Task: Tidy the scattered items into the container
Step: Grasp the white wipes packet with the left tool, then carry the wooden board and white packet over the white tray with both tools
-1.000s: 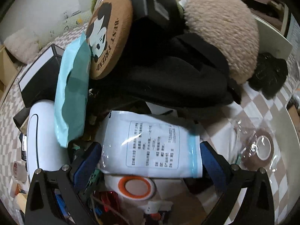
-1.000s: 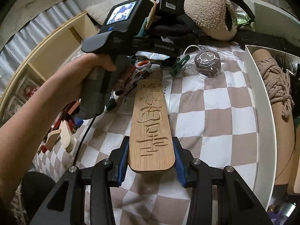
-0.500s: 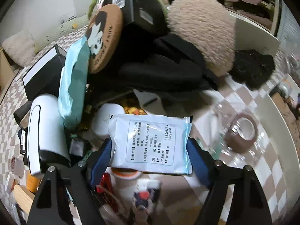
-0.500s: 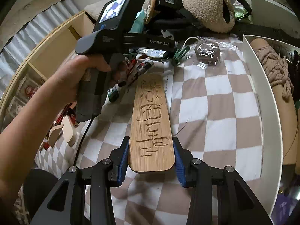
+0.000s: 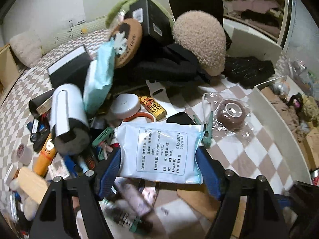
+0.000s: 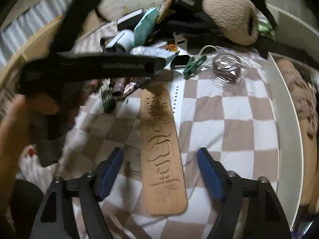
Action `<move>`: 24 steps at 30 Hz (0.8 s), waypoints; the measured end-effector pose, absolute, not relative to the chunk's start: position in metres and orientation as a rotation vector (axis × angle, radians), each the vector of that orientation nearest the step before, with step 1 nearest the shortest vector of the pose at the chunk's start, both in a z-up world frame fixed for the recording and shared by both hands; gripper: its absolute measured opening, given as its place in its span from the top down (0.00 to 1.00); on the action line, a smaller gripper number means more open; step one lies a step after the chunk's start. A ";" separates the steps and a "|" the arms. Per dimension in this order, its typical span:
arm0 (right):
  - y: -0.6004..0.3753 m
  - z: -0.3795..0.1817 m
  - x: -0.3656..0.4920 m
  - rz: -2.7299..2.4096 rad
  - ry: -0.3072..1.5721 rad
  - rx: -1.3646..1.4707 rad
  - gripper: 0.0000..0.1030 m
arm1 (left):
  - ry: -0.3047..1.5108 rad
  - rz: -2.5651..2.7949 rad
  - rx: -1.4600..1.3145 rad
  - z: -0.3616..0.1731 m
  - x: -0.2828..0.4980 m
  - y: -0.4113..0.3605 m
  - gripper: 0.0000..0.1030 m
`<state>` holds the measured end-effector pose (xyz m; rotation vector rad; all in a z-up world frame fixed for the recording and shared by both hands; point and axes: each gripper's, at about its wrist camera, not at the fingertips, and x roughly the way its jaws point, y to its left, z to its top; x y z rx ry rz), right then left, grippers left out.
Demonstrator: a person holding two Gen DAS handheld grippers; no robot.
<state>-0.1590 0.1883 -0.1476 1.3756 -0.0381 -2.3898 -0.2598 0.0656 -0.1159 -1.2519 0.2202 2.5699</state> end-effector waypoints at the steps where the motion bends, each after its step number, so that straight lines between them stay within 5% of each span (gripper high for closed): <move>1: 0.183 -0.150 -0.160 -2.400 0.016 1.377 0.41 | 0.204 2.575 -1.244 -0.113 -0.254 0.065 0.27; 5: 0.177 -0.152 -0.156 -2.433 0.118 1.370 0.56 | 0.148 2.599 -1.226 -0.104 -0.238 0.054 0.27; 24: 0.211 -0.106 -0.137 -2.465 -0.215 1.294 0.58 | 0.040 2.717 -1.159 -0.063 -0.182 0.034 0.27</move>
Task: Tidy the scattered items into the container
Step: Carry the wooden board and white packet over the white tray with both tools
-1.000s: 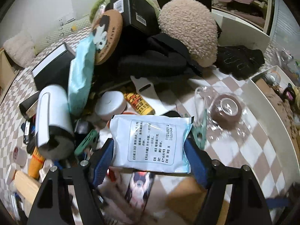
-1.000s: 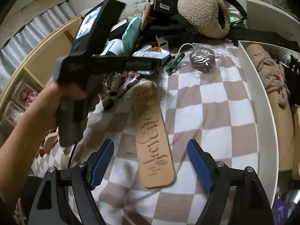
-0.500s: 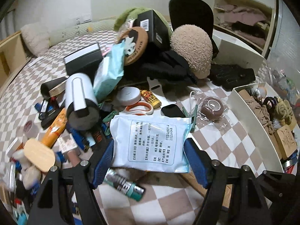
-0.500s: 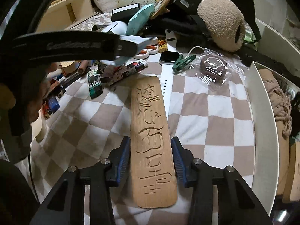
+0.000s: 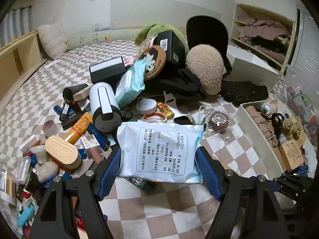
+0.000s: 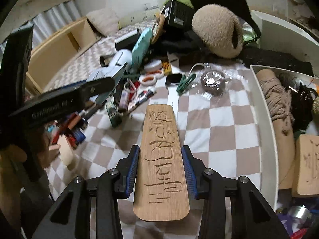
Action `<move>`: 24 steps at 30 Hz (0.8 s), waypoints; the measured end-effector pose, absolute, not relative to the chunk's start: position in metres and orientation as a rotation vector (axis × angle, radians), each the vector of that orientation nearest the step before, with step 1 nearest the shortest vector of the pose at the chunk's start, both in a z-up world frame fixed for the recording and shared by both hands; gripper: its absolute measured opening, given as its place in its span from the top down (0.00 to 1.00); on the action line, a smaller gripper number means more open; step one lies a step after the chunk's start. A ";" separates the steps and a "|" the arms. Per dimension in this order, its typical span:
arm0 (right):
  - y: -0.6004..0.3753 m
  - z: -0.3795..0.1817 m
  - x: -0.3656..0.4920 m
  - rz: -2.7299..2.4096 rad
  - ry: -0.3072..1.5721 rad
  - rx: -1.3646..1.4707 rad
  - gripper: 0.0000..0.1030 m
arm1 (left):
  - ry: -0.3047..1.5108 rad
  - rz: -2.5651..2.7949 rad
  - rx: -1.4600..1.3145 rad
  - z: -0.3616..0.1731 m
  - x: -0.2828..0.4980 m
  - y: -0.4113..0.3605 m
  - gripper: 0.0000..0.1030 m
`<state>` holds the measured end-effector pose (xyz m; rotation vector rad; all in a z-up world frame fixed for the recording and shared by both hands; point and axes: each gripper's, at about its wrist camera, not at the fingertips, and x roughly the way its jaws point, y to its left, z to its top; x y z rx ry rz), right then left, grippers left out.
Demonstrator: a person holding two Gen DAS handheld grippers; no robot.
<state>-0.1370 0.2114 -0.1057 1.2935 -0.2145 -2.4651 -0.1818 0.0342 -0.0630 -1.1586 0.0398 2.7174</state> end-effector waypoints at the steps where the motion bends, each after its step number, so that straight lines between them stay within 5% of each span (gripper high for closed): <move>1: 0.213 -0.103 -0.136 -2.466 -0.223 1.286 0.58 | 0.037 2.720 -1.153 -0.060 -0.179 0.035 0.27; 24: 0.362 0.014 -0.109 -2.831 -0.331 1.000 0.58 | 0.058 2.645 -0.939 0.003 -0.163 0.120 0.27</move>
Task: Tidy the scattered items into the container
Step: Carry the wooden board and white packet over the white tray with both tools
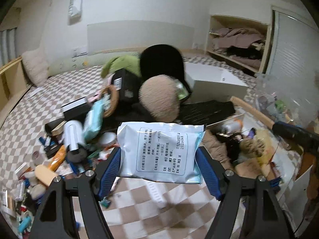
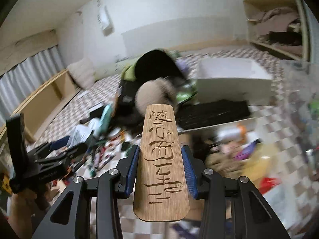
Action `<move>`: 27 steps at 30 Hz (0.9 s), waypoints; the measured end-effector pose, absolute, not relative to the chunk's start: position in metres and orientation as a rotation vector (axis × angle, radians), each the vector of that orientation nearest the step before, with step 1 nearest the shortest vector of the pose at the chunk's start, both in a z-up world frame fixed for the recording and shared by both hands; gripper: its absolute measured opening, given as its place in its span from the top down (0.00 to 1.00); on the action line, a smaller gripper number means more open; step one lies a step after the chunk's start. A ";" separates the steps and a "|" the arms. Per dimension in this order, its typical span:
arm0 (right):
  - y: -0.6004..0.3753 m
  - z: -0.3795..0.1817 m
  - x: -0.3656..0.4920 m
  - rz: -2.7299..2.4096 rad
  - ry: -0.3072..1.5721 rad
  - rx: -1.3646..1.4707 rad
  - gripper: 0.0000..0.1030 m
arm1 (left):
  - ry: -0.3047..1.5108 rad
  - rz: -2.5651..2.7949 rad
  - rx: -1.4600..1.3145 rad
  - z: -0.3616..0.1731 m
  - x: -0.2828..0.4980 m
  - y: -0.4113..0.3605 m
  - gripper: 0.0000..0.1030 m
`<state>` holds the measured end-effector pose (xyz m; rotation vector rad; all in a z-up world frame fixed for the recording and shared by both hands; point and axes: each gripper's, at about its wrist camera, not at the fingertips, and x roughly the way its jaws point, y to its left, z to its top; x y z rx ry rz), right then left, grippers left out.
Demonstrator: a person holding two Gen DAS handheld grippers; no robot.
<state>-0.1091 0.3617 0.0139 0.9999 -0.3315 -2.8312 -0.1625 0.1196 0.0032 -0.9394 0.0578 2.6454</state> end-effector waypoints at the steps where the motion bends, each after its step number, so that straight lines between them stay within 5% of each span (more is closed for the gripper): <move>1: 0.374 0.017 -0.107 -2.856 -0.339 0.994 0.58 | 0.057 2.632 -0.933 0.004 -0.163 0.128 0.27; 27: 0.476 -0.011 -0.108 -2.959 -0.475 1.105 0.58 | 0.214 2.263 -0.982 -0.044 -0.161 0.304 0.27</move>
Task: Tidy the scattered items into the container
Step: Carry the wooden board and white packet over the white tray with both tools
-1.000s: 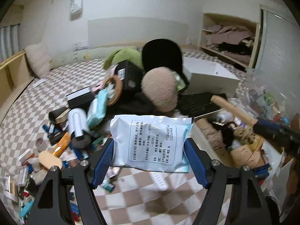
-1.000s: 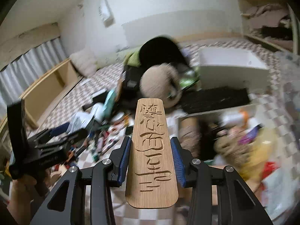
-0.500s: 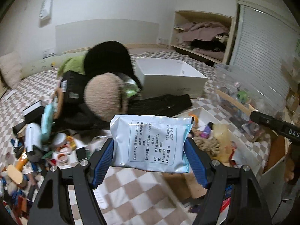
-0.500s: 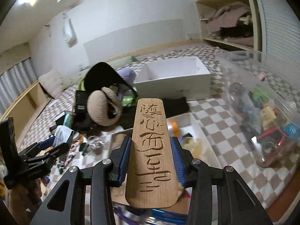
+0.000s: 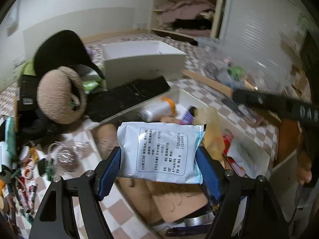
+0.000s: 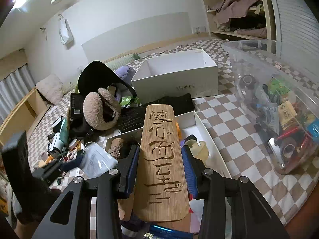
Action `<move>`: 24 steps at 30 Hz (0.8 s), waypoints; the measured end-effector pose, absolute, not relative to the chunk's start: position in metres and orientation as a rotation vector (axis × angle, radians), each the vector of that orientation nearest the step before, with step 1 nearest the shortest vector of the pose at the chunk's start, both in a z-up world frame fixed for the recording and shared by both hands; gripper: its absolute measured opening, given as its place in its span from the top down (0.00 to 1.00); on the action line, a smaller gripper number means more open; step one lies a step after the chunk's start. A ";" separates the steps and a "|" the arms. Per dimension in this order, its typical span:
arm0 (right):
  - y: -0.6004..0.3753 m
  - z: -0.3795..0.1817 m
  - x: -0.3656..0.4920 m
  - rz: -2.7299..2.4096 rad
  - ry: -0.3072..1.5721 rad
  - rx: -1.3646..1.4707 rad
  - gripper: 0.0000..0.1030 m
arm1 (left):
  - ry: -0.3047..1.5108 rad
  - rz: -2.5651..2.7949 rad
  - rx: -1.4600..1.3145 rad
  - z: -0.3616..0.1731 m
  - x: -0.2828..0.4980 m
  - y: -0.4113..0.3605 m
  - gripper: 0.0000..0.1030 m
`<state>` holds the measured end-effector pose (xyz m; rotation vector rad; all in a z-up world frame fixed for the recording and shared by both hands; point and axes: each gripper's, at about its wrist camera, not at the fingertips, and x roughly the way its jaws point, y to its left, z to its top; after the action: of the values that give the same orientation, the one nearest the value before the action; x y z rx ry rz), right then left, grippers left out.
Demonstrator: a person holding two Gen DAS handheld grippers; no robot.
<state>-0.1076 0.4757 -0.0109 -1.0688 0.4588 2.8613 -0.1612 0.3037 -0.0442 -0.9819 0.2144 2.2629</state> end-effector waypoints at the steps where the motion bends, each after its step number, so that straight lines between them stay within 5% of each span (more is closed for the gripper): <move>1: 0.476 -0.011 -0.110 2.862 0.460 -1.071 0.58 | 0.234 2.240 -0.987 -0.048 -0.159 0.309 0.27; 14: 0.468 -0.022 -0.147 2.864 0.449 -1.154 0.58 | 0.310 2.120 -1.062 -0.076 -0.163 0.325 0.25; 19: 0.468 -0.034 -0.159 2.846 0.467 -1.201 0.58 | 0.292 2.101 -1.087 -0.082 -0.168 0.324 0.13; 24: 0.464 -0.046 -0.169 2.830 0.464 -1.256 0.58 | 0.278 2.103 -1.092 -0.084 -0.168 0.320 0.11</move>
<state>-0.1692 0.4641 -0.0463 -1.2557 0.4639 2.8296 -0.1677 0.3198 -0.0837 -1.0924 0.2783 2.1028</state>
